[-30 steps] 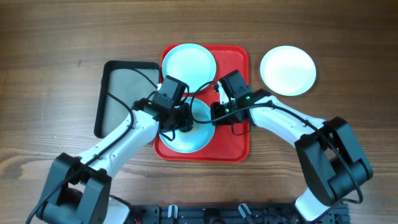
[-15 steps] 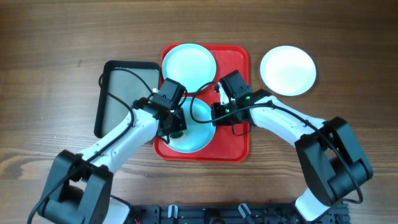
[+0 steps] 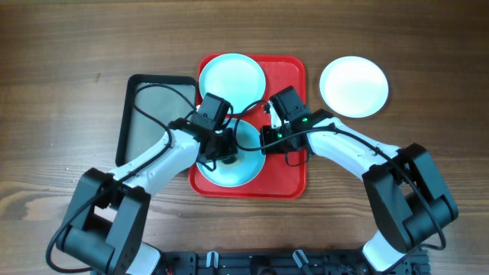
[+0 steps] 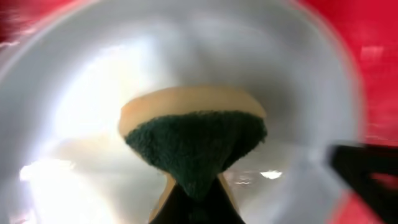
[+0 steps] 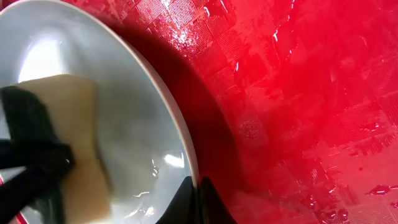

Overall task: Clean dirty plates on tray and stack at the side
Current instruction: 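Keep scrubbing the plate's lower side with the sponge, right gripper holding, then move the sponge back over the black tray with left gripper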

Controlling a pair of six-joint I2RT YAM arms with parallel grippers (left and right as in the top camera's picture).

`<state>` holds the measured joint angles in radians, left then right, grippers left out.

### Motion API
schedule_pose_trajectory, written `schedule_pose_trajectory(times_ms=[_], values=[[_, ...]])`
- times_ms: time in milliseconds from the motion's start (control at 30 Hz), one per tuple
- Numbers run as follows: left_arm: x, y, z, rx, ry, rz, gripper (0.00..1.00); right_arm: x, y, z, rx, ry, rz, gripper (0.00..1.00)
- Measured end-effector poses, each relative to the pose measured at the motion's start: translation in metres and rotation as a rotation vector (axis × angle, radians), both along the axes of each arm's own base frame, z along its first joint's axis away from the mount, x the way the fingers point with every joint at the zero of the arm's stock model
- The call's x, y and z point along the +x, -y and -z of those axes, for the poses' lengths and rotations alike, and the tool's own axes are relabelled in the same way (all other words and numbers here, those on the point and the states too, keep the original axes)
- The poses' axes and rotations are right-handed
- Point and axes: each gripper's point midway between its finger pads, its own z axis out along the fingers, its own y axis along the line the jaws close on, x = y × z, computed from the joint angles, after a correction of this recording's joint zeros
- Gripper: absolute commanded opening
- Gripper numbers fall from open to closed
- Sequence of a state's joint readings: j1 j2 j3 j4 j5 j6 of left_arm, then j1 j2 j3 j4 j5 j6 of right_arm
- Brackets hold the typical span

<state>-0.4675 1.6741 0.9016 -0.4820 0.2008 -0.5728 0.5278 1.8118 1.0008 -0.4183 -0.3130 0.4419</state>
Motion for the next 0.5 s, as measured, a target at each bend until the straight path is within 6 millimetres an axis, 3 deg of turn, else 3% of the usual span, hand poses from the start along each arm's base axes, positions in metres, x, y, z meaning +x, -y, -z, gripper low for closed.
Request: schedule_pose_trajectory(times_ms=[167, 233, 333, 400, 500], values=[[0.003, 0.028, -0.012, -0.151, 0.01, 0.051, 0.04, 0.0, 0.0, 0.0, 0.0, 0.0, 0.0, 0.06], [0.002, 0.03, -0.013, -0.169, 0.002, 0.058, 0.04, 0.0, 0.0, 0.0, 0.0, -0.001, 0.001, 0.21], [0.002, 0.018, -0.017, -0.156, -0.01, 0.05, 0.04, 0.0, 0.0, 0.0, 0.0, -0.002, 0.004, 0.29], [0.013, 0.005, -0.032, -0.146, 0.032, 0.025, 0.04, 0.0, 0.0, 0.0, 0.0, -0.003, 0.005, 0.32], [0.043, -0.026, -0.08, -0.132, 0.197, -0.041, 0.04, 0.0, 0.0, 0.0, 0.001, -0.002, 0.006, 0.31]])
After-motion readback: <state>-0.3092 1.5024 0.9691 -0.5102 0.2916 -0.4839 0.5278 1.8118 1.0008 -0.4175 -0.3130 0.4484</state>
